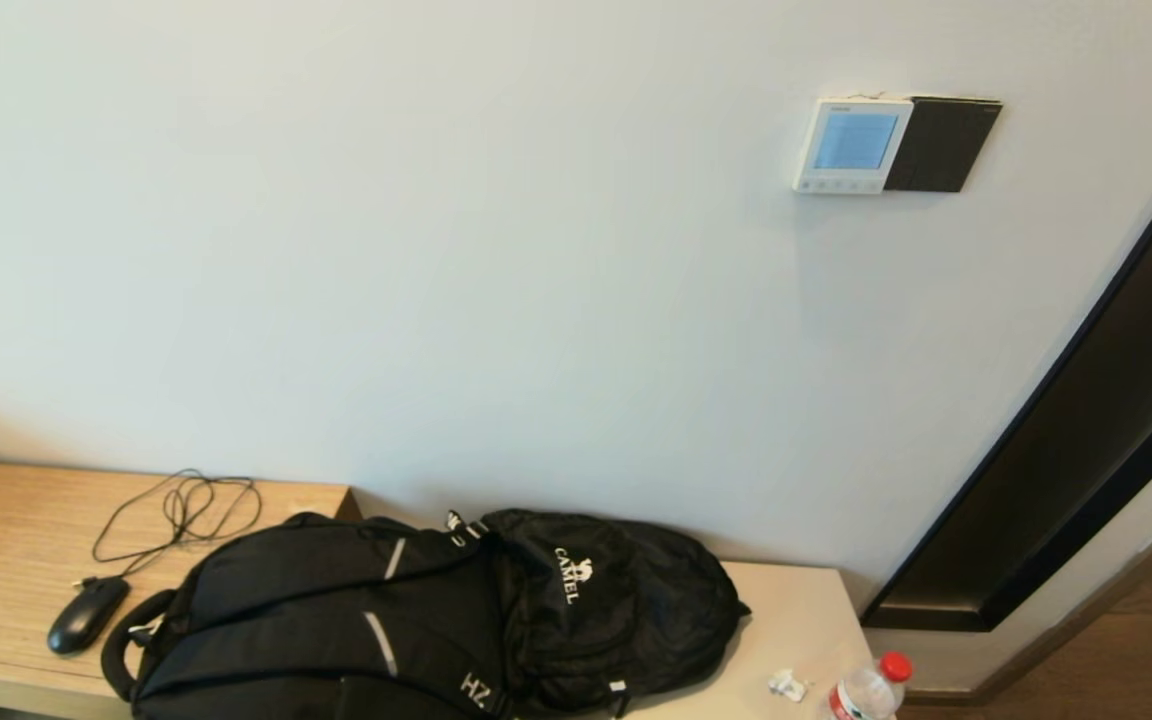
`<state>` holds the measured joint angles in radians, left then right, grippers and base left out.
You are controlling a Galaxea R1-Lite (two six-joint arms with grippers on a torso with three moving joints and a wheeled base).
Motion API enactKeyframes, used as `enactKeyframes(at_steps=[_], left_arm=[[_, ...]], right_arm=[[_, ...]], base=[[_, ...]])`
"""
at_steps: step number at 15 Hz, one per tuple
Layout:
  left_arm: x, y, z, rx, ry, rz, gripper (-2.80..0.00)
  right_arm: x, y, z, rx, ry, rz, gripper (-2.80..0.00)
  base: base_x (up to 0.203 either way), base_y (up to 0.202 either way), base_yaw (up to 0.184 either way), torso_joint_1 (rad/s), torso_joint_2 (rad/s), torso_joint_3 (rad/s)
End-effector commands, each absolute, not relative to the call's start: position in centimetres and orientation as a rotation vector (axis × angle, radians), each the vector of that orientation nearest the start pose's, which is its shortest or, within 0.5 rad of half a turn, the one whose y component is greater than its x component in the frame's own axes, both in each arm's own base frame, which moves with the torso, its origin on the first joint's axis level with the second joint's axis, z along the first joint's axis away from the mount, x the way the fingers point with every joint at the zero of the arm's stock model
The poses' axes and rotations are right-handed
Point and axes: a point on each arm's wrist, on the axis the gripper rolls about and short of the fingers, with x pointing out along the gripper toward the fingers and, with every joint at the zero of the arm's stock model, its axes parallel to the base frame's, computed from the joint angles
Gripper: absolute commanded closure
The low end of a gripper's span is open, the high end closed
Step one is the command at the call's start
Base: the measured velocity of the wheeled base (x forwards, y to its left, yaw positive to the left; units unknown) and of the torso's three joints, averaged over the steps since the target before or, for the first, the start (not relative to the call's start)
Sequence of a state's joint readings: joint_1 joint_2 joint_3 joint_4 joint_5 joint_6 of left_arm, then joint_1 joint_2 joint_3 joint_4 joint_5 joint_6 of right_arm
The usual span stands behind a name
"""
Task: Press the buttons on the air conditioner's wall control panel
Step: Turn on the central air conditioner
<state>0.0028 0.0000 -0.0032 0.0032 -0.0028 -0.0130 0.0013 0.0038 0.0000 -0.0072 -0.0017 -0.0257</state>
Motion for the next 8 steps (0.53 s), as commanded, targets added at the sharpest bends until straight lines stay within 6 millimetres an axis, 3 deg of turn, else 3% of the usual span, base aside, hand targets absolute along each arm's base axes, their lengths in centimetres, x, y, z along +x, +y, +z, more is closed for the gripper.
enactKeyframes(at_steps=[1, 8], left_arm=[[-2.31, -0.02, 7.6, -0.014, -0.002, 0.0, 0.0], [-2.31, -0.02, 7.6, -0.014, -0.002, 0.001, 0.0]], right_arm=[[-2.22, -0.01, 7.55, -0.026, 0.0, 0.0, 0.0], [-2.22, -0.01, 7.55, -0.026, 0.0, 0.0, 0.0]], base=[[0.0, 0.0, 0.0, 0.0, 0.0, 0.0], [0.0, 0.0, 0.0, 0.0, 0.0, 0.0]])
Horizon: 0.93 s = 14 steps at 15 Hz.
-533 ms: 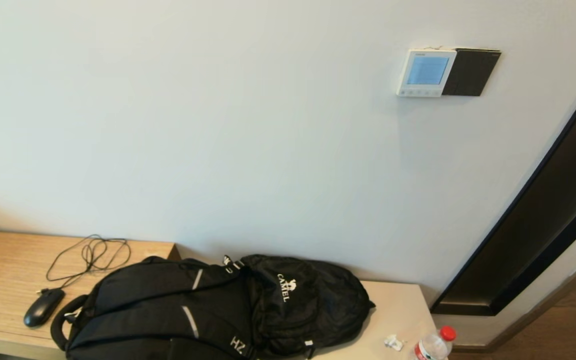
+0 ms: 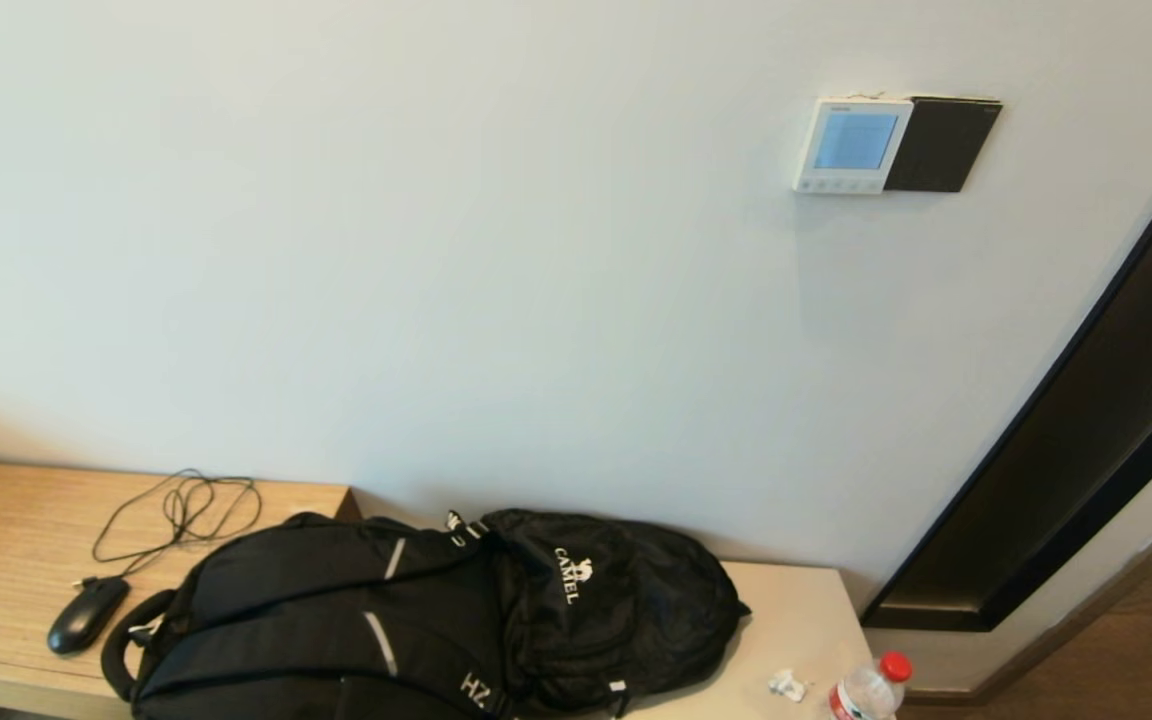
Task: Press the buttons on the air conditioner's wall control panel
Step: Turn on the central air conditioner
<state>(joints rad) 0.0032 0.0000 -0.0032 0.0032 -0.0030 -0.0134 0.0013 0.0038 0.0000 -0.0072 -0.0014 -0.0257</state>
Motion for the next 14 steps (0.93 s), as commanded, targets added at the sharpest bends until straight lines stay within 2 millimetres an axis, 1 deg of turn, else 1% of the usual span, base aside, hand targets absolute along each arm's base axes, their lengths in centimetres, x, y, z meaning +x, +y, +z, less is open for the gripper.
enactKeyframes(at_steps=[1, 6, 9, 10, 12, 14], left_arm=[[-2.3, 0.0, 7.6, -0.014, -0.002, 0.0, 0.0], [-2.3, 0.0, 7.6, -0.014, -0.002, 0.001, 0.0], [-2.3, 0.0, 7.6, -0.014, -0.002, 0.001, 0.0], [-2.3, 0.0, 7.6, -0.014, -0.002, 0.002, 0.0], [-2.3, 0.0, 7.6, -0.014, -0.002, 0.0, 0.0], [-2.3, 0.0, 7.6, -0.014, -0.002, 0.001, 0.0]], right_arm=[[-2.2, 0.0, 7.6, -0.026, 0.0, 0.0, 0.0], [-2.2, 0.0, 7.6, -0.035, -0.007, 0.004, 0.0], [-2.4, 0.0, 8.1, -0.043, -0.025, -0.003, 0.0], [-2.7, 0.0, 8.9, -0.045, -0.053, -0.002, 0.0], [-3.3, 0.0, 11.5, -0.048, -0.104, -0.001, 0.0], [-3.3, 0.0, 14.2, -0.054, -0.112, -0.001, 0.0]], base=[[0.0, 0.0, 0.0, 0.0, 0.0, 0.0], [0.0, 0.0, 0.0, 0.0, 0.0, 0.0], [0.0, 0.0, 0.0, 0.0, 0.0, 0.0], [0.0, 0.0, 0.0, 0.0, 0.0, 0.0], [0.0, 0.0, 0.0, 0.0, 0.0, 0.0], [0.0, 0.0, 0.0, 0.0, 0.0, 0.0]])
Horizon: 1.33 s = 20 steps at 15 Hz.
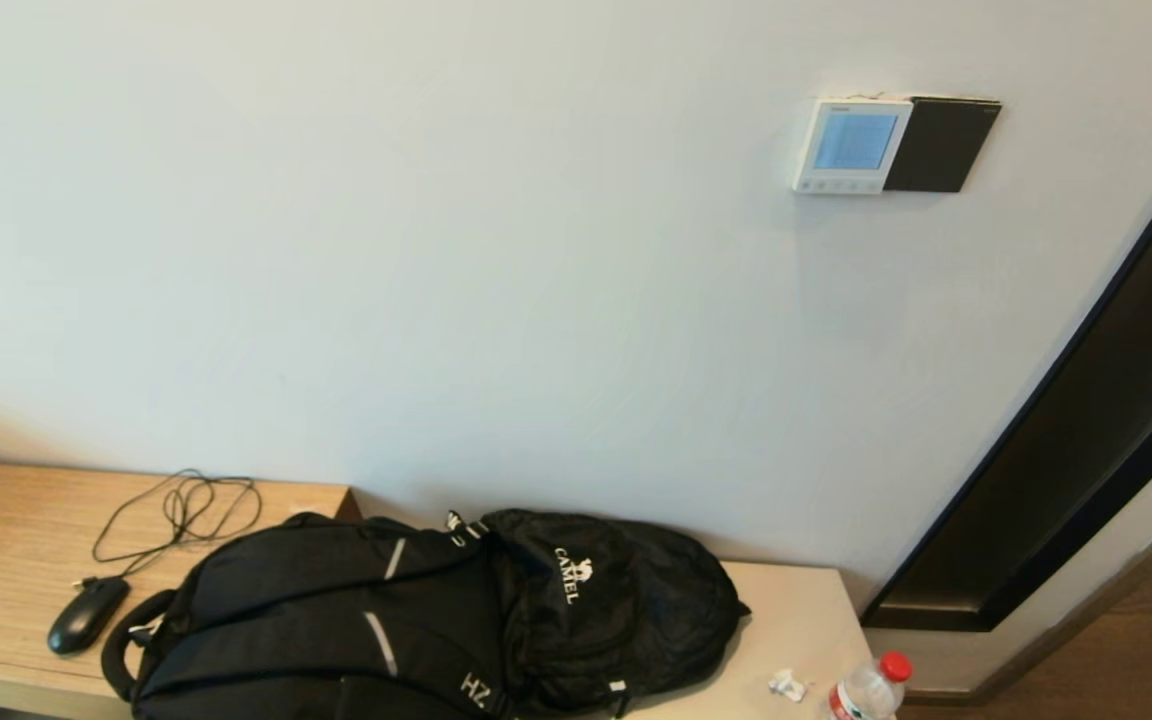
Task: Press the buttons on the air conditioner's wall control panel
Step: Turn on the central air conditioner
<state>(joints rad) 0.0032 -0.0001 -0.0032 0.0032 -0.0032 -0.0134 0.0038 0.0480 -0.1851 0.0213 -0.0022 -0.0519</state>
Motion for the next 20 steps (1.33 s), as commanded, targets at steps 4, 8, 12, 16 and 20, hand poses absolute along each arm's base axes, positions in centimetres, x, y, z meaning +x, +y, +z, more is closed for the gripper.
enactKeyframes(at_steps=[4, 8, 12, 16, 20], left_arm=[[-2.3, 0.0, 7.6, -0.014, -0.002, 0.001, 0.0], [-2.3, 0.0, 7.6, -0.014, -0.002, 0.001, 0.0], [-2.3, 0.0, 7.6, -0.014, -0.002, 0.0, 0.0], [-2.3, 0.0, 7.6, -0.014, -0.002, 0.0, 0.0], [-2.3, 0.0, 7.6, -0.014, -0.002, 0.001, 0.0]], right_arm=[[-1.3, 0.0, 19.7, -0.06, -0.11, 0.002, 0.0], [2.9, 0.0, 25.1, -0.059, -0.128, -0.016, 0.0], [7.3, -0.1, 29.1, -0.053, -0.132, -0.046, 0.0], [12.6, -0.5, 30.8, -0.049, -0.062, -0.082, 0.0], [18.7, -1.6, 30.9, -0.051, -0.031, -0.139, 0.0]], base=[[0.0, 0.0, 0.0, 0.0, 0.0, 0.0], [0.0, 0.0, 0.0, 0.0, 0.0, 0.0], [0.0, 0.0, 0.0, 0.0, 0.0, 0.0], [0.0, 0.0, 0.0, 0.0, 0.0, 0.0], [0.0, 0.0, 0.0, 0.0, 0.0, 0.0]])
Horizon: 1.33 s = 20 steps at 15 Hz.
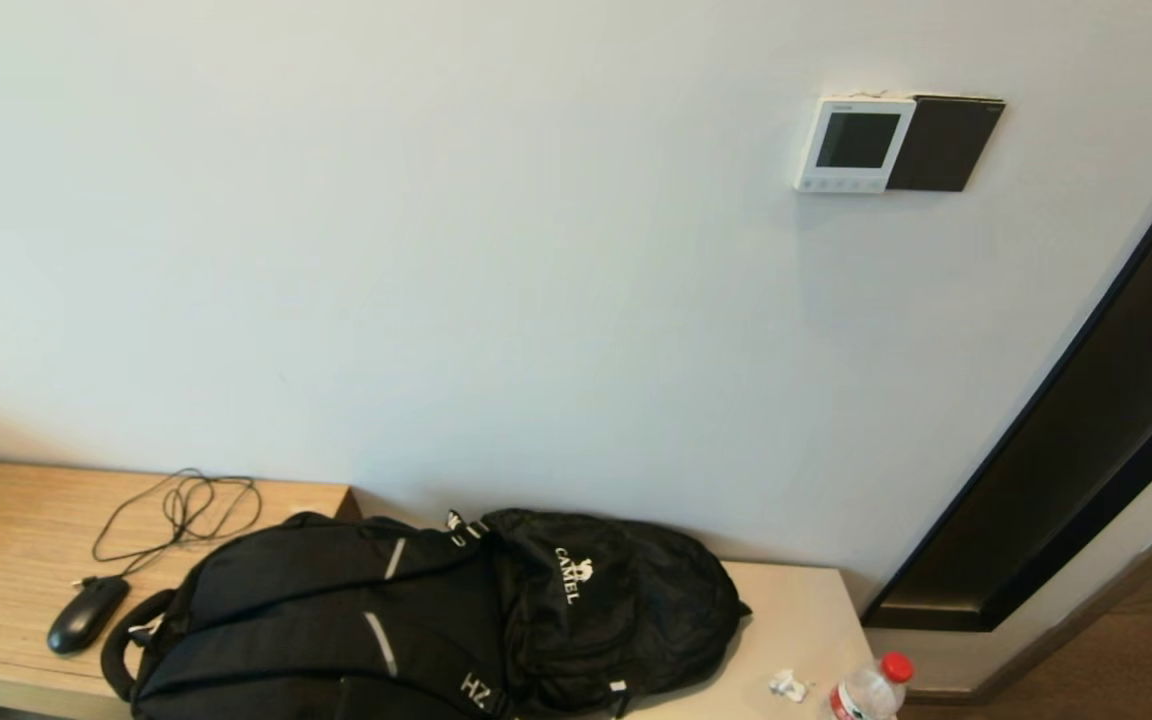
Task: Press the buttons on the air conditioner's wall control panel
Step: Turn on the central air conditioner
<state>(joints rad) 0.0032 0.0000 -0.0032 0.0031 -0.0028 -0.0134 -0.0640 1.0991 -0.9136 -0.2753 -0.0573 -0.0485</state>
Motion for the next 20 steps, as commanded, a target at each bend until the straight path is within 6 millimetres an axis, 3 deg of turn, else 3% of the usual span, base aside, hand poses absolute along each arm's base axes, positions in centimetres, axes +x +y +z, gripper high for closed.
enactKeyframes(at_steps=[1, 5, 9, 15, 20], left_arm=[[-2.3, 0.0, 7.6, -0.014, -0.002, 0.0, 0.0], [-2.3, 0.0, 7.6, -0.014, -0.002, 0.0, 0.0], [-2.3, 0.0, 7.6, -0.014, -0.002, 0.0, 0.0], [-2.3, 0.0, 7.6, -0.014, -0.002, 0.001, 0.0], [-2.3, 0.0, 7.6, -0.014, -0.002, 0.0, 0.0]], right_arm=[[20.1, -1.8, 30.7, -0.053, -0.048, -0.157, 0.0], [24.5, -2.4, 30.3, -0.056, -0.047, -0.197, 0.0], [28.1, -2.3, 31.3, -0.054, -0.069, -0.208, 0.0], [32.4, -0.2, 31.7, -0.054, -0.083, -0.159, 0.0], [34.1, 1.0, 31.3, -0.068, -0.074, -0.151, 0.0]], base=[[0.0, 0.0, 0.0, 0.0, 0.0, 0.0], [0.0, 0.0, 0.0, 0.0, 0.0, 0.0], [0.0, 0.0, 0.0, 0.0, 0.0, 0.0], [0.0, 0.0, 0.0, 0.0, 0.0, 0.0], [0.0, 0.0, 0.0, 0.0, 0.0, 0.0]])
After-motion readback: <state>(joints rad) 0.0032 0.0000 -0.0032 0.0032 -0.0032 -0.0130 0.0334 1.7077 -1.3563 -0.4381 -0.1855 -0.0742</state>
